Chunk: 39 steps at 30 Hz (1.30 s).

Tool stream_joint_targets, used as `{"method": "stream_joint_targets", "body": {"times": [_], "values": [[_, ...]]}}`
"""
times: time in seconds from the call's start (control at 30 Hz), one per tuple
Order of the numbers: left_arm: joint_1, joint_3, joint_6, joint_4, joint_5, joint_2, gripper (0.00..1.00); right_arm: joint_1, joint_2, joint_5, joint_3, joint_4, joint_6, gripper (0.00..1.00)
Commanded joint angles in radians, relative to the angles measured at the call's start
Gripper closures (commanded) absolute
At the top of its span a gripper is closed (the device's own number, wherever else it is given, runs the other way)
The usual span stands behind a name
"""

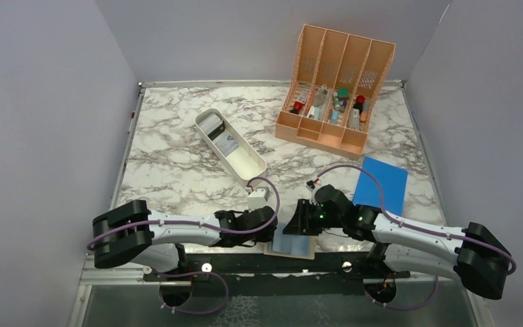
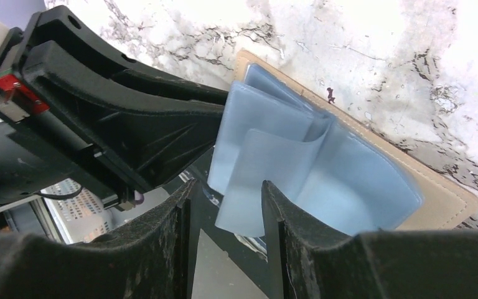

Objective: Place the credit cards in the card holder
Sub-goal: Turn over the card slot in the card holder, then turn over the card slot at the center of the board.

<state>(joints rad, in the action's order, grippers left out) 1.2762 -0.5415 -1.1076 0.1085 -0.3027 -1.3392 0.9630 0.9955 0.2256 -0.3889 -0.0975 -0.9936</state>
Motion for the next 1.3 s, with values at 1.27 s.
{"method": "stream_joint_targets", "body": {"times": [1.27], "values": [[-0.001,0.023,0.063,-0.195,0.071,-0.008,0.55,0.008,0.051,-0.353,-0.012,-0.398,-0.063,0.68]]}}
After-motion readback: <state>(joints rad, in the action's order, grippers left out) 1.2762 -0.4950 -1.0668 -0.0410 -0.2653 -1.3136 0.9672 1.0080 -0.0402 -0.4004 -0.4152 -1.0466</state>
